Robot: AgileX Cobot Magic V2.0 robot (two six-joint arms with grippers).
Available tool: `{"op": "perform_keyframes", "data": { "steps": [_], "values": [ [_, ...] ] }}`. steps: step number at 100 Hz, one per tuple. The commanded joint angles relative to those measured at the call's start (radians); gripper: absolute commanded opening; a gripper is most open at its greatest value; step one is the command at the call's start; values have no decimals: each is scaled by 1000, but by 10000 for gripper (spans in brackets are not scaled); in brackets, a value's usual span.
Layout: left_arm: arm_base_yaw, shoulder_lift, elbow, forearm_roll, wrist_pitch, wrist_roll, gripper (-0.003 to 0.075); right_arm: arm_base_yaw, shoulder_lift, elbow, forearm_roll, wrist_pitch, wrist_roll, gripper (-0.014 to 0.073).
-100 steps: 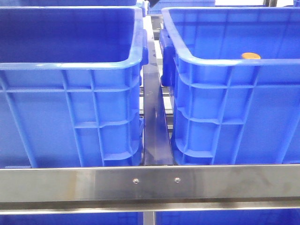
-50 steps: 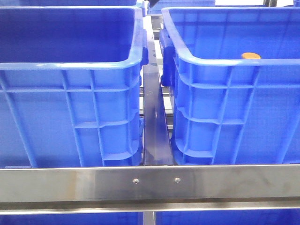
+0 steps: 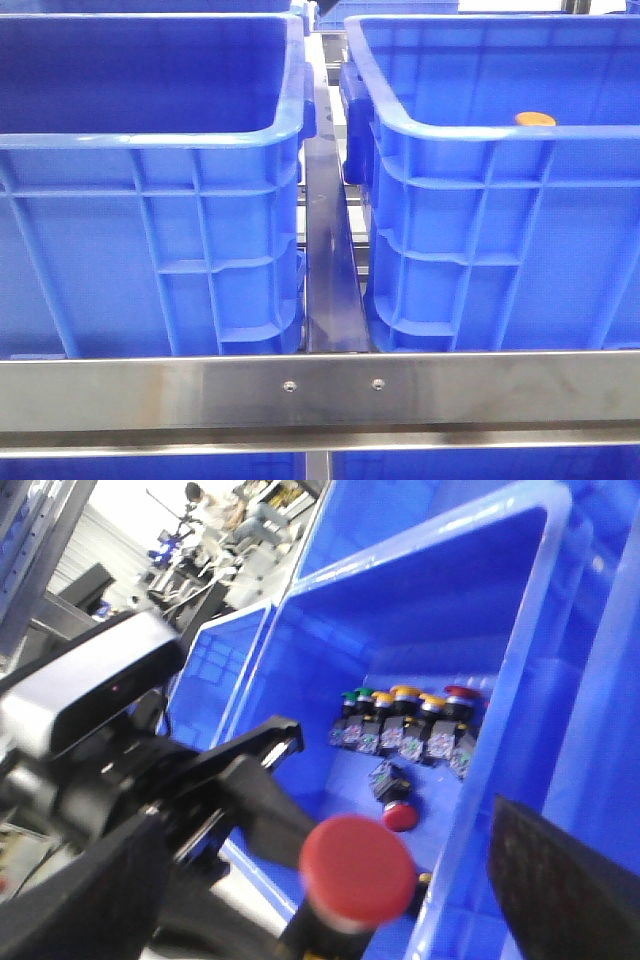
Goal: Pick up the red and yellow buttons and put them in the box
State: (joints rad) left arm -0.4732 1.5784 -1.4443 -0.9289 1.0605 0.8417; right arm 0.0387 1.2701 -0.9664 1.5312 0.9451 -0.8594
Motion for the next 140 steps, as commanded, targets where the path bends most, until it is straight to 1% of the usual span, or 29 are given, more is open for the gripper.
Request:
{"op": "perform_keyframes", "data": {
  "steps": [1,10,22,29,46,51,56,75,80,91,98,105,110,112,115,119,124,129,140],
  "values": [
    [-8,-38,-32,-76,-13,1,31,22,47,-54,97,35,13,664],
    [-8,-38,-32,-76,-13,1,31,36,100,-61,110,54,20,664],
    [-8,-38,-32,-76,-13,1,31,44,159,-61,133,134,20,664],
    [-8,-38,-32,-76,-13,1,31,44,178,-61,151,178,18,664],
    [-8,-38,-32,-76,-13,1,31,44,180,-61,157,215,9,659],
    [-8,-38,-32,-76,-13,1,31,44,180,-61,155,224,9,634],
    [-8,-38,-32,-76,-13,1,31,44,180,-61,150,224,9,591],
    [-8,-38,-32,-76,-8,1,31,44,180,-61,150,231,9,337],
    [-8,-38,-32,-76,-9,1,31,44,180,-61,150,236,9,311],
    [-8,-38,-32,-76,-6,1,43,44,180,-61,150,245,9,309],
    [-8,-38,-32,-76,-4,3,102,44,180,-61,150,246,9,309],
    [-8,-38,-32,-73,-2,5,209,44,180,-61,150,246,9,309],
    [-8,-38,-32,-66,2,5,321,44,180,-61,150,246,9,309],
    [-8,-38,-32,-66,7,5,353,44,180,-61,150,246,9,309],
    [-8,-38,-32,-66,8,5,430,44,180,-61,150,246,9,309],
    [-8,-38,-32,-66,11,5,513,44,180,-61,150,248,9,309],
    [-8,-38,-32,-61,11,5,582,44,180,-61,150,248,9,309],
    [-8,-38,-32,-60,13,5,615,44,180,-61,150,248,9,309],
    [-8,-38,-32,-60,21,5,616,42,180,-62,150,246,9,309]
  ]
}}
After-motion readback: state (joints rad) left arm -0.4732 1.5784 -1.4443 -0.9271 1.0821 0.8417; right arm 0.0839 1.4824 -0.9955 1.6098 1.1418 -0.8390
